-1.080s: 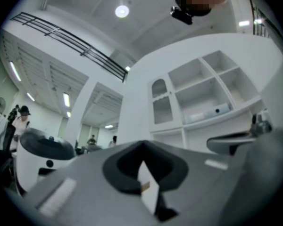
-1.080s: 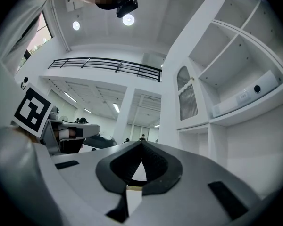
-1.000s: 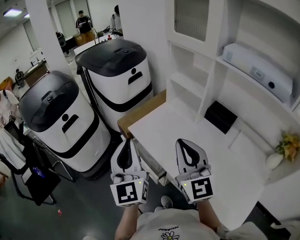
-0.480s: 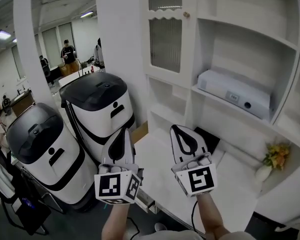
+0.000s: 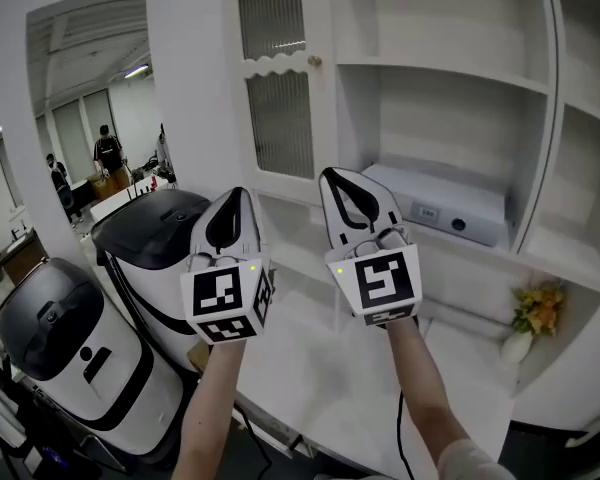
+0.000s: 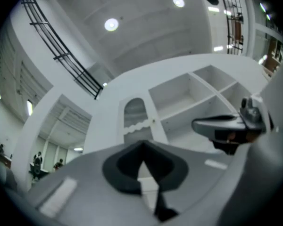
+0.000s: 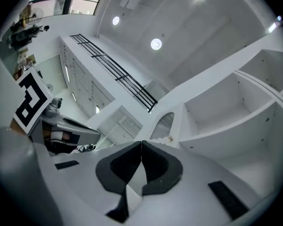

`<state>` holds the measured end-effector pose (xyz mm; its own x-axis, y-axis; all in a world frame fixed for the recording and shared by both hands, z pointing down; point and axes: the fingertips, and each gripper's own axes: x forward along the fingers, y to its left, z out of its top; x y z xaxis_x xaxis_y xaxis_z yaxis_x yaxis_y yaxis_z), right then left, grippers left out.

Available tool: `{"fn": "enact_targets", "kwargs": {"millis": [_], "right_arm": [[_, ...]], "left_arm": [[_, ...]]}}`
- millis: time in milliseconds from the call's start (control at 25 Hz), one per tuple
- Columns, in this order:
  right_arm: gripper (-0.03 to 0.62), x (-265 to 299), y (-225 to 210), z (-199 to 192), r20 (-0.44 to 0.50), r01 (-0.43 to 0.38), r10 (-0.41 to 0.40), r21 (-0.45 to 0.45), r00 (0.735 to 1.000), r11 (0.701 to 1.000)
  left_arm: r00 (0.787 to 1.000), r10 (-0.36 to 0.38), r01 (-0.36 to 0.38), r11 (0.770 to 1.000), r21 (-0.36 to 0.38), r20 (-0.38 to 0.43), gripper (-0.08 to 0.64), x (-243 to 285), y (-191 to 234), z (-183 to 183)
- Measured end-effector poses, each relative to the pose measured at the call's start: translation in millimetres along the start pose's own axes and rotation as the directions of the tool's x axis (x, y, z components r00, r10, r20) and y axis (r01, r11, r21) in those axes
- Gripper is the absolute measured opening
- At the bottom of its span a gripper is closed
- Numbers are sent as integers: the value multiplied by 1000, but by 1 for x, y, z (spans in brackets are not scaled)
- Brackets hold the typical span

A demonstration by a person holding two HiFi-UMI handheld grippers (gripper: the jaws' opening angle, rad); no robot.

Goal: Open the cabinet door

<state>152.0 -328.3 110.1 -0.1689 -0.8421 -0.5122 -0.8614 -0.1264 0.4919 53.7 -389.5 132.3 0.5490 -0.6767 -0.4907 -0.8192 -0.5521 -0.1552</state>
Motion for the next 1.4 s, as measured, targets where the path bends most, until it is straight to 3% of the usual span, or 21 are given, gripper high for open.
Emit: {"fn": "enact_targets", "kwargs": {"millis": [320, 480, 720, 1120, 1280, 1400], "right_arm": [[56, 68, -50, 16, 12, 30, -29, -136, 1000, 990], [79, 101, -70, 27, 10, 42, -41, -243, 999, 969], [114, 149, -84, 29, -44, 30, -60, -502, 997, 864], [135, 198, -104, -15, -203, -82, -107, -743, 973, 664], [133, 210, -105, -29, -252, -130, -120, -783, 960, 608], [121, 218, -105, -37, -285, -152, -131, -784, 950, 602]], "left_arm": [[998, -24, 25, 1000, -16, 59, 5, 60, -2, 26], [997, -38, 38, 999, 8, 74, 6, 76, -3, 31], [999, -30, 30, 999, 15, 43, 6, 87, 7, 7], [1000, -22, 22, 999, 26, 18, 6, 95, 19, -17], [1000, -19, 18, 1000, 23, 18, 6, 98, 21, -18], [1000, -20, 20, 999, 25, 13, 6, 96, 23, -23]]}}
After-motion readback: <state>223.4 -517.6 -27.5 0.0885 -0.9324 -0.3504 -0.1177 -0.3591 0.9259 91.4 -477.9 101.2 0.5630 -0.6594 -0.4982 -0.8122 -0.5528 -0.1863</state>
